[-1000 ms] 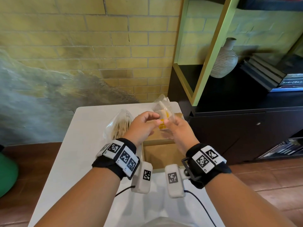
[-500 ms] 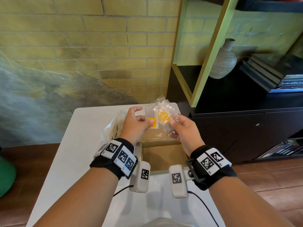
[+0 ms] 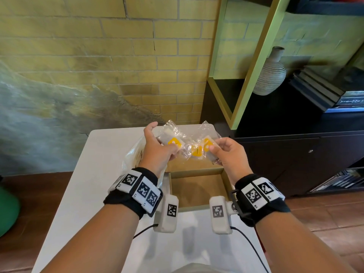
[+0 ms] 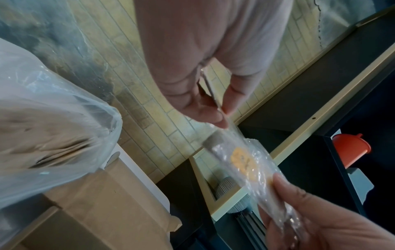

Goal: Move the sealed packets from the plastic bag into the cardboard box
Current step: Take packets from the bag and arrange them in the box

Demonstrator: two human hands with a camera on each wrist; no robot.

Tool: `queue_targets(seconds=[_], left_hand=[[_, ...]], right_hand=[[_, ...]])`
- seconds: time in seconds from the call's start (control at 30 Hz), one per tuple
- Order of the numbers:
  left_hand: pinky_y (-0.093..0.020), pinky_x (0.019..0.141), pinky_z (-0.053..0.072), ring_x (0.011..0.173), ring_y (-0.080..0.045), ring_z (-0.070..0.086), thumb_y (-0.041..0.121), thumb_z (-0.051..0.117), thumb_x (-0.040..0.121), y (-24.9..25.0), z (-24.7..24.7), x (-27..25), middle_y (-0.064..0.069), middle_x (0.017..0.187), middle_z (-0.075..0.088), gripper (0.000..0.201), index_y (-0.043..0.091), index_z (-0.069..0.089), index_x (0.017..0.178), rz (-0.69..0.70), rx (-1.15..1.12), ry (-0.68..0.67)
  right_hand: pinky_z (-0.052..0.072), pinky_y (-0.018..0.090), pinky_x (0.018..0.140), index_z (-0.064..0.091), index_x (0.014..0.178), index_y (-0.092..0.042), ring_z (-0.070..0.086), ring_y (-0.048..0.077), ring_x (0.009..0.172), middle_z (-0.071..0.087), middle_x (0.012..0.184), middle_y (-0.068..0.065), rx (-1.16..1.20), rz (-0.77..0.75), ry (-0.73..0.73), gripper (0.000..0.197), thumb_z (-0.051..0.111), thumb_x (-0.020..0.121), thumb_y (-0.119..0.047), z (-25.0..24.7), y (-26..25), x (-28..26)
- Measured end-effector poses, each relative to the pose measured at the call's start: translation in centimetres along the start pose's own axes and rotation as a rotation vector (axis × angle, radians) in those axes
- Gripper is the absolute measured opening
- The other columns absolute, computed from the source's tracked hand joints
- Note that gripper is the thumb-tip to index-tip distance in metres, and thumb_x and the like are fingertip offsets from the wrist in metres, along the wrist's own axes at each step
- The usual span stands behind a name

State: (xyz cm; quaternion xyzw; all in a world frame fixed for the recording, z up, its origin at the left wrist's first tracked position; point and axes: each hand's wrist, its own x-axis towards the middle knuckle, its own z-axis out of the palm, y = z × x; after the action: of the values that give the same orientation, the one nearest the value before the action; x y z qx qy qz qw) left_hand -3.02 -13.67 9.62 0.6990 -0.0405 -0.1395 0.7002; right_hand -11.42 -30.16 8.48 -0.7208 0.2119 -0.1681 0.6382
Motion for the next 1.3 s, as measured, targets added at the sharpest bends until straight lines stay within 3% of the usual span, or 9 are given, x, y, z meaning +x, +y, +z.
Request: queue_targets(seconds=[0.2,0.37,0.5,0.63,0.73,0.87,0.93,1.03,1.3], left_hand=[[-0.027,0.063,0.052,0.075,-0.016,0.06,0.001,0.067,0.079,-0.1,1.1,-0.2,-0.005,0.09,0.058,0.029,0.025,0.051,0.081,0.008,0.019,-0.095],[-0.023,0.062,0.043,0.062,-0.016,0.055,0.005,0.076,0.072,-1.3,1.8,-0.6,-0.001,0.059,0.055,0.038,0.018,0.044,0.054,0.057,0.077,-0.003],[-0.028,0.062,0.041,0.067,-0.018,0.052,0.019,0.081,0.068,-2.0,2.2,-0.7,-0.001,0.068,0.049,0.043,0.02,0.038,0.065,0.052,0.194,0.075],[-0.03,0.081,0.049,0.086,-0.015,0.064,0.019,0.081,0.069,-1.9,2.4,-0.9,-0.002,0.1,0.064,0.061,0.026,0.038,0.113,-0.023,0.228,-0.036],[-0.032,0.099,0.041,0.115,-0.017,0.051,0.02,0.08,0.071,-1.5,2.6,-1.1,-0.001,0.128,0.045,0.083,0.031,0.03,0.136,0.048,0.379,-0.137],[-0.034,0.11,0.029,0.135,-0.019,0.028,0.029,0.075,0.075,-1.5,2.6,-1.0,0.0,0.145,0.029,0.051,0.028,0.055,0.122,0.158,0.683,-0.243],[-0.03,0.096,0.038,0.12,-0.02,0.047,0.025,0.071,0.08,-1.7,2.5,-0.7,0.001,0.121,0.052,0.015,0.027,0.063,0.093,0.127,0.633,-0.327],[-0.024,0.071,0.042,0.086,-0.016,0.057,0.02,0.064,0.087,-2.0,2.3,-0.6,0.004,0.084,0.058,0.02,0.024,0.053,0.07,0.113,0.534,-0.336],[-0.038,0.08,0.056,0.094,-0.024,0.065,0.029,0.041,0.099,-2.3,2.4,-0.6,-0.006,0.103,0.064,0.014,0.027,0.054,0.094,-0.074,0.175,-0.198]], right_hand=[[0.048,0.02,0.058,0.061,0.099,-0.009,0.062,0.012,0.074,0.069,0.089,0.005,0.015,0.006,0.034,0.013,0.061,0.088,-0.016,0.1,0.1,0.1],[0.048,0.029,0.063,0.058,0.089,-0.014,0.057,0.014,0.072,0.062,0.08,0.002,0.133,0.041,0.067,0.003,0.06,0.089,-0.017,0.5,-0.2,0.0],[0.051,0.042,0.074,0.057,0.091,-0.014,0.061,0.019,0.078,0.066,0.083,0.005,0.183,0.025,0.042,0.008,0.064,0.087,-0.015,0.6,-0.7,-0.1],[0.05,0.029,0.064,0.057,0.091,-0.014,0.058,0.01,0.063,0.064,0.074,0.003,0.138,-0.023,0.053,0.01,0.064,0.085,-0.009,0.5,-1.2,-0.1],[0.051,0.022,0.059,0.058,0.087,-0.015,0.059,0.005,0.06,0.064,0.073,0.001,0.126,-0.034,0.028,0.011,0.063,0.085,-0.005,0.6,-1.5,0.0],[0.047,0.015,0.052,0.059,0.089,-0.011,0.057,0.002,0.055,0.064,0.073,0.002,0.097,-0.054,-0.02,0.01,0.064,0.084,-0.004,0.8,-1.7,0.0],[0.045,0.013,0.049,0.059,0.093,-0.007,0.056,-0.001,0.052,0.064,0.073,0.002,0.098,-0.061,-0.028,0.01,0.064,0.085,-0.004,0.8,-1.7,0.0],[0.046,0.017,0.056,0.058,0.086,-0.015,0.057,0.003,0.061,0.063,0.076,-0.001,0.109,-0.038,0.031,0.008,0.057,0.09,-0.008,0.8,-1.4,0.2],[0.05,0.026,0.065,0.054,0.093,-0.018,0.055,0.012,0.073,0.057,0.087,0.002,0.269,0.168,-0.02,0.018,0.039,0.098,-0.011,1.8,-0.2,-0.6]])
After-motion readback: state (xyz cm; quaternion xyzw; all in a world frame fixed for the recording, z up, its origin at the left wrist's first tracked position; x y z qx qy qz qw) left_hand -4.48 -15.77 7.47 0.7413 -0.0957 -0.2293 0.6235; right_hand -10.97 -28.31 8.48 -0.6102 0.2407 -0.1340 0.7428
